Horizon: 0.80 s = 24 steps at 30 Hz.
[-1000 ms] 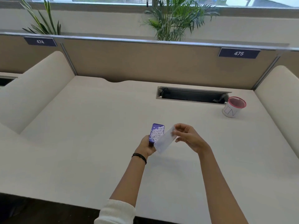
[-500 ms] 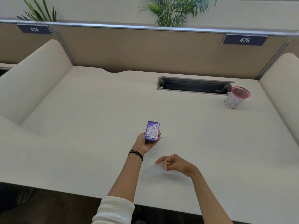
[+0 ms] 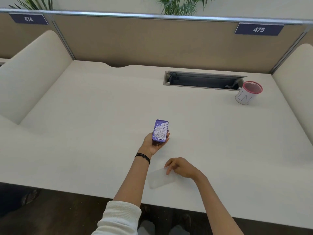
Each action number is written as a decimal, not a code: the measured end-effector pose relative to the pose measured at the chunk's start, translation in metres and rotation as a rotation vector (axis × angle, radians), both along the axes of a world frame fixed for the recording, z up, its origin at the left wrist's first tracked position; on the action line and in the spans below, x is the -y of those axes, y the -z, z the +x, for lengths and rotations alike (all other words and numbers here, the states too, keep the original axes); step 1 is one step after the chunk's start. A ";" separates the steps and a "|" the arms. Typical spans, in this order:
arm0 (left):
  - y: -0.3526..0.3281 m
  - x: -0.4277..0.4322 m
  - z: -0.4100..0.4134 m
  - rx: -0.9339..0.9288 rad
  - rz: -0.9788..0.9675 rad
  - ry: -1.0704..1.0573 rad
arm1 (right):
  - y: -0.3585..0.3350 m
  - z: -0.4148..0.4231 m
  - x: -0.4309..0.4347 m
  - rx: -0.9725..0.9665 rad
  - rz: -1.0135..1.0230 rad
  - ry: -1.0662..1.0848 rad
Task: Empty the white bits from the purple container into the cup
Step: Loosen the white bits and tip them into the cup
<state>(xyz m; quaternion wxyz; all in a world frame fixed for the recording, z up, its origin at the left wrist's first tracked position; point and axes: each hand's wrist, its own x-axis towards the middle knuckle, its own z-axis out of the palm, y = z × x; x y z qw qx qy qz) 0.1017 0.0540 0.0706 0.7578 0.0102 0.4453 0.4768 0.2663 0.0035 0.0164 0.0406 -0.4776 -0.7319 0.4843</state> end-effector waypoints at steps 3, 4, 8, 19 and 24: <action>0.000 0.002 0.001 0.001 -0.003 0.007 | -0.003 -0.001 0.002 0.020 0.033 0.012; 0.000 0.002 0.002 -0.003 -0.002 0.010 | -0.004 -0.001 0.004 0.021 0.042 0.024; 0.001 0.004 0.005 -0.021 0.008 0.019 | -0.006 0.003 0.011 -0.004 0.071 0.090; 0.003 0.008 0.011 -0.003 0.058 0.011 | 0.001 -0.041 0.040 0.018 0.207 -0.082; 0.002 0.009 0.010 0.007 0.059 -0.007 | 0.007 -0.048 0.043 0.098 0.241 -0.103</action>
